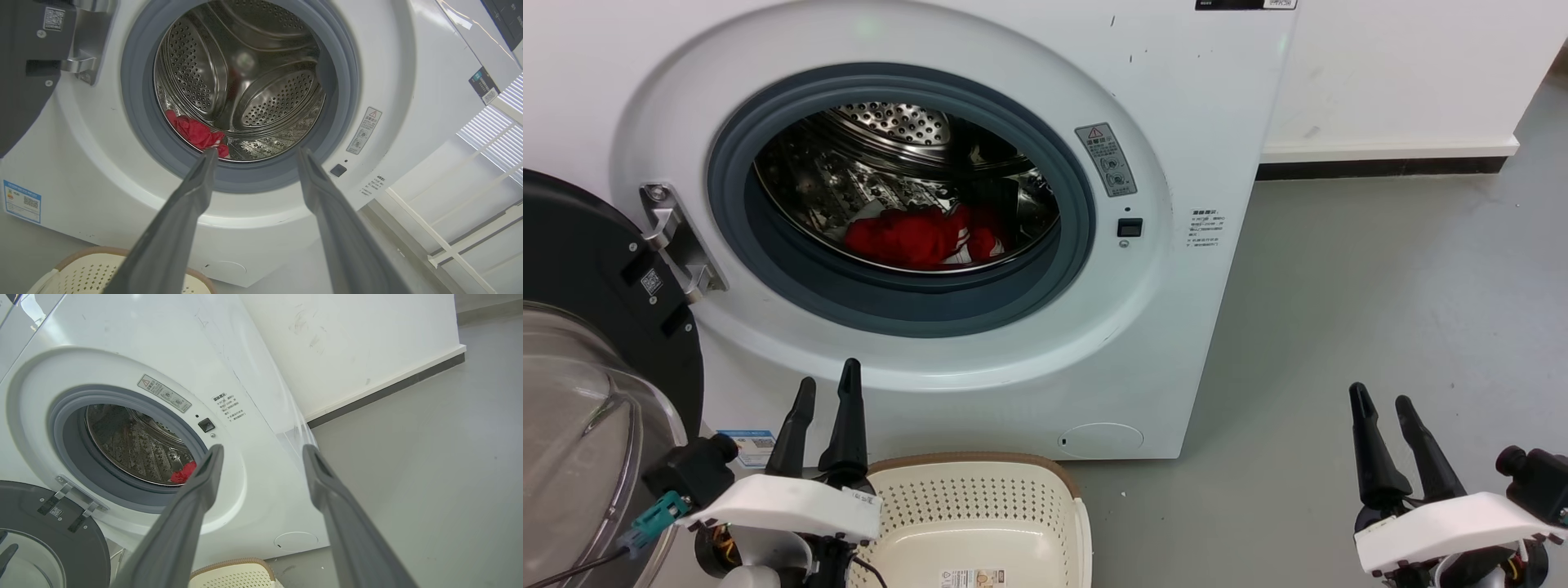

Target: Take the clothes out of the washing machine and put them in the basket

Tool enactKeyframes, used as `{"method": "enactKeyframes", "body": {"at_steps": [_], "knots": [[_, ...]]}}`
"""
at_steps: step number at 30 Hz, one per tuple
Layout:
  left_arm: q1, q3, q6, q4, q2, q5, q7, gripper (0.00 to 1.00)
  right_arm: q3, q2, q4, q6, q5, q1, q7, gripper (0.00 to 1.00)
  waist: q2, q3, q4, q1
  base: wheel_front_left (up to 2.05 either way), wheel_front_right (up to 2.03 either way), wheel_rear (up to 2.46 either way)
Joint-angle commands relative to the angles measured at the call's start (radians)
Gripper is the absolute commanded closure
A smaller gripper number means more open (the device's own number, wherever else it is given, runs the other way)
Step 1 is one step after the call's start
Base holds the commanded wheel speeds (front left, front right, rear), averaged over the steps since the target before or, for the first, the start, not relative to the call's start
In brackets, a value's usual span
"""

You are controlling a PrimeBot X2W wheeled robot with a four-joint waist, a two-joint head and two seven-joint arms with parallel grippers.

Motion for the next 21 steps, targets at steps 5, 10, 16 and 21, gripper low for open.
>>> {"method": "enactKeyframes", "body": {"at_steps": [5,10,16,21], "knots": [[-0.011,-0.002,0.002,-0.004,0.002,0.082,-0.021,0.00,0.005,-0.001,-0.029,0.000,-0.083,0.008,-0.015,0.00,0.0000,-0.001,-0.001,0.0000,0.00,0.00,0.00],[-0.010,-0.011,0.001,0.003,0.002,0.139,-0.033,0.00,0.010,-0.001,-0.037,0.000,-0.131,0.016,-0.025,0.00,0.0000,-0.002,-0.002,0.0000,0.00,0.00,0.00],[-0.009,-0.017,0.002,0.007,0.003,0.194,-0.047,0.00,0.013,-0.001,-0.045,0.000,-0.189,0.022,-0.035,0.00,0.0000,-0.003,-0.003,0.0000,0.00,0.00,0.00],[-0.011,-0.019,0.006,0.010,0.003,0.250,-0.058,0.00,0.017,-0.001,-0.052,0.000,-0.253,0.025,-0.041,0.00,0.0000,-0.004,-0.003,0.0000,0.00,0.00,0.00]]}}
